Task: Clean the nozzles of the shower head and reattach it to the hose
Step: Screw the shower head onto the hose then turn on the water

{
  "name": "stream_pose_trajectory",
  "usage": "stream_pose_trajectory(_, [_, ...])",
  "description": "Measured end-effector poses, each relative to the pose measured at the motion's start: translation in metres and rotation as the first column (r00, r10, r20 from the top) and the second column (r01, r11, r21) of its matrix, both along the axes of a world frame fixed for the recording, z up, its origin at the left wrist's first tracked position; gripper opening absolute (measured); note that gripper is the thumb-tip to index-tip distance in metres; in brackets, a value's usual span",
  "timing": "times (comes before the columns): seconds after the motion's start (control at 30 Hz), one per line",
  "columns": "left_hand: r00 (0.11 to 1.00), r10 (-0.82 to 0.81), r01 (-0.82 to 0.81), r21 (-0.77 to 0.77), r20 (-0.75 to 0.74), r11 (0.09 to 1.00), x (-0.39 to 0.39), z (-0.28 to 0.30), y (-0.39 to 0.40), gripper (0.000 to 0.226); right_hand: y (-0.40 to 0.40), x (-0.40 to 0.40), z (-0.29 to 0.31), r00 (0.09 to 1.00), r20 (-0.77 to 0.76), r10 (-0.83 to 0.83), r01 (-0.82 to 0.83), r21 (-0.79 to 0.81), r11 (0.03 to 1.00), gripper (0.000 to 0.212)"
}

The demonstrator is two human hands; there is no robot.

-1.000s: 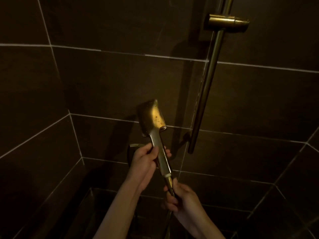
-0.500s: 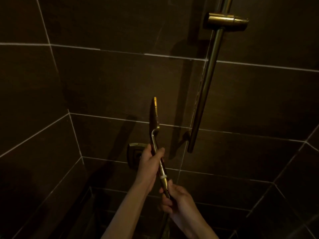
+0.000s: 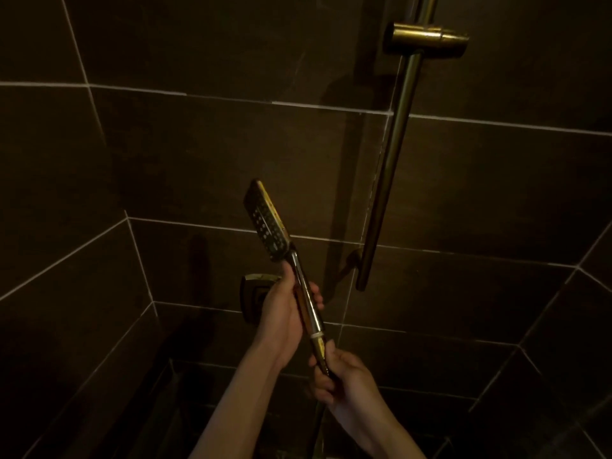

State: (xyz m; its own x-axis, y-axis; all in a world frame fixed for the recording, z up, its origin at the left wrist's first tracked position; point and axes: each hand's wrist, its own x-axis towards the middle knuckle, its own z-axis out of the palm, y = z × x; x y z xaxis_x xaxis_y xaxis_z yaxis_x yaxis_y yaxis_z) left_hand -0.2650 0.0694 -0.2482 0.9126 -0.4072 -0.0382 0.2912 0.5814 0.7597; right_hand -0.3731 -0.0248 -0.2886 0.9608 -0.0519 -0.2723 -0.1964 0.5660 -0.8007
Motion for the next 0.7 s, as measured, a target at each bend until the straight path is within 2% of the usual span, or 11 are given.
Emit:
stream_pose_trajectory(0.07, [0.998, -0.038, 0.032, 0.088, 0.057, 0.996, -0.001, 0.000, -0.001, 0.041, 0.000, 0.001, 0.000, 1.000, 0.002, 0.002, -0.002, -0.010, 1.000, 0.038])
stream_pose_trajectory(0.13, [0.990, -0.065, 0.037, 0.214, 0.122, 0.976, -0.002, 0.000, -0.001, 0.025, 0.000, 0.001, -0.003, 1.000, -0.007, 0.007, -0.007, -0.019, 1.000, 0.038])
stream_pose_trajectory(0.27, [0.989, -0.095, 0.045, 0.390, 0.109, 0.920, 0.001, 0.006, 0.004, 0.043, -0.001, 0.000, -0.012, 1.000, -0.013, -0.002, 0.002, -0.024, 1.000, 0.040])
stream_pose_trajectory(0.3, [0.989, -0.100, 0.046, 0.413, 0.112, 0.909, 0.001, 0.009, 0.007, 0.037, -0.001, 0.000, -0.013, 1.000, -0.016, -0.006, 0.005, -0.023, 1.000, 0.040])
stream_pose_trajectory(0.37, [0.985, -0.106, 0.041, 0.409, 0.137, 0.912, 0.002, 0.011, 0.012, 0.015, -0.002, -0.001, -0.012, 1.000, -0.014, -0.007, 0.007, -0.016, 1.000, 0.040])
stream_pose_trajectory(0.47, [0.987, -0.070, 0.014, 0.359, 0.143, 0.933, 0.004, 0.010, 0.015, 0.027, -0.004, -0.002, -0.009, 1.000, -0.001, 0.000, 0.000, -0.007, 1.000, 0.039])
stream_pose_trajectory(0.57, [0.997, -0.048, 0.030, 0.262, 0.065, 0.965, 0.003, 0.006, 0.013, 0.026, 0.000, -0.002, -0.007, 0.999, -0.016, 0.032, -0.032, -0.001, 0.999, 0.037])
stream_pose_trajectory(0.7, [1.000, -0.009, 0.004, 0.207, 0.022, 0.978, -0.005, 0.001, 0.006, 0.028, 0.006, -0.003, -0.006, 0.998, -0.038, 0.053, -0.052, 0.015, 0.999, 0.036])
